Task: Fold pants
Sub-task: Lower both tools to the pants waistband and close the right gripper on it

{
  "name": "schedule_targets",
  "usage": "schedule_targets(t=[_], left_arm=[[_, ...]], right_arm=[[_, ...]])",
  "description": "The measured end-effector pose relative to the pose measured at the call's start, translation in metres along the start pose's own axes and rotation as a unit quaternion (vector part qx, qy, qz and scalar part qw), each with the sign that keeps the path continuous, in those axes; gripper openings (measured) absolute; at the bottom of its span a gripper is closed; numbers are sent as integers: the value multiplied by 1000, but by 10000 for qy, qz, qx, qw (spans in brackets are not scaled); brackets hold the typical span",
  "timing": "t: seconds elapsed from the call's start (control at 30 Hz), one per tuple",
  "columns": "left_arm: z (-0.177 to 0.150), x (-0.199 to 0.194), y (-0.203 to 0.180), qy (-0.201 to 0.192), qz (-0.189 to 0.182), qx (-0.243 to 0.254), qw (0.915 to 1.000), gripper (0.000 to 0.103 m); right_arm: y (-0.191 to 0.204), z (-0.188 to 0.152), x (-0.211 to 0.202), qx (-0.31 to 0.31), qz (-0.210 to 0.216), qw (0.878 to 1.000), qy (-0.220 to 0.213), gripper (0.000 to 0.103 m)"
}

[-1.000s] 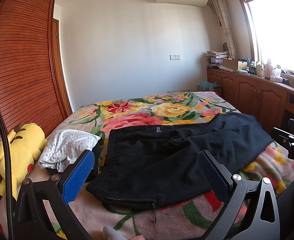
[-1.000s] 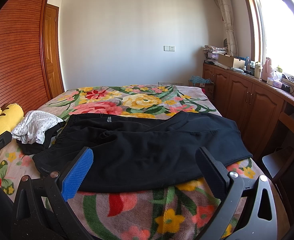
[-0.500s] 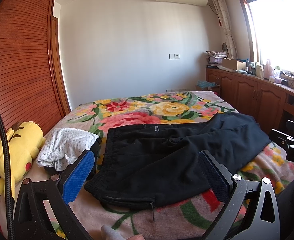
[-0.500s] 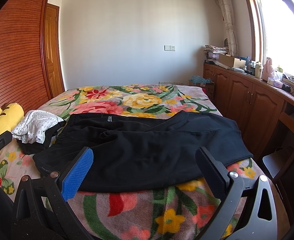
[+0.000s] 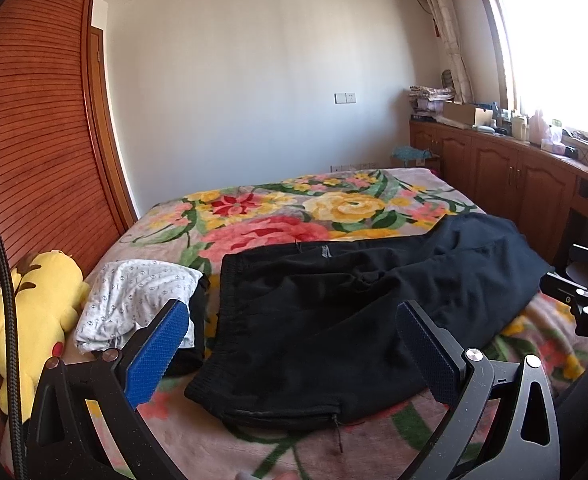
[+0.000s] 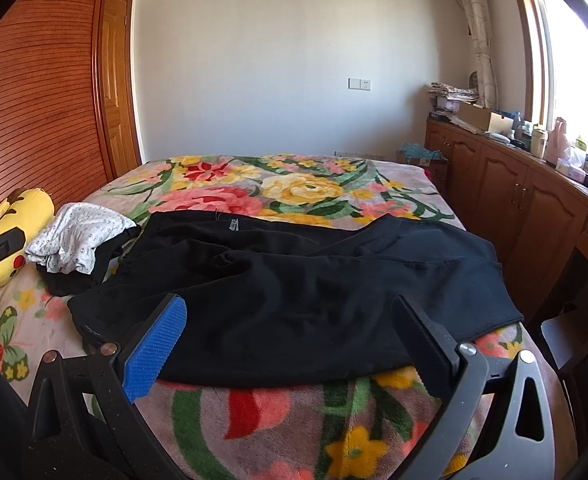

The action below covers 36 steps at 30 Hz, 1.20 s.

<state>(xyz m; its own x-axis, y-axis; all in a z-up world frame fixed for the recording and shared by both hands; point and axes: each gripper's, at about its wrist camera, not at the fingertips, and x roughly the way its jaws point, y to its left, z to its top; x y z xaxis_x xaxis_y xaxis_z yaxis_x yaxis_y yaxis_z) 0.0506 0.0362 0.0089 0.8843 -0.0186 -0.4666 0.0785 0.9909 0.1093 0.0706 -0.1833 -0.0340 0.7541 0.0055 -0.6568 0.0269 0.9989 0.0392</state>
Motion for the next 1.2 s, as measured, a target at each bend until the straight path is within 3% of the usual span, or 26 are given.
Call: schedule_targets(t=[0.33, 0.6, 0.9, 1.2], left_arm=[[12, 58, 51, 645, -49, 341, 9973, 103], [-6, 126, 94, 1489, -160, 150, 9886, 103], [-45, 200, 106, 2163, -165, 22, 9762, 103], [-71, 239, 108, 2567, -72, -68, 9664, 103]], right_arm=[[26, 6, 61, -226, 415, 9971, 593, 102], [74, -7, 130, -864, 816, 9870, 1086, 100], [115, -54, 188, -1504, 1289, 9600, 1981, 96], [129, -94, 212, -2028, 1420, 9315, 2663, 94]])
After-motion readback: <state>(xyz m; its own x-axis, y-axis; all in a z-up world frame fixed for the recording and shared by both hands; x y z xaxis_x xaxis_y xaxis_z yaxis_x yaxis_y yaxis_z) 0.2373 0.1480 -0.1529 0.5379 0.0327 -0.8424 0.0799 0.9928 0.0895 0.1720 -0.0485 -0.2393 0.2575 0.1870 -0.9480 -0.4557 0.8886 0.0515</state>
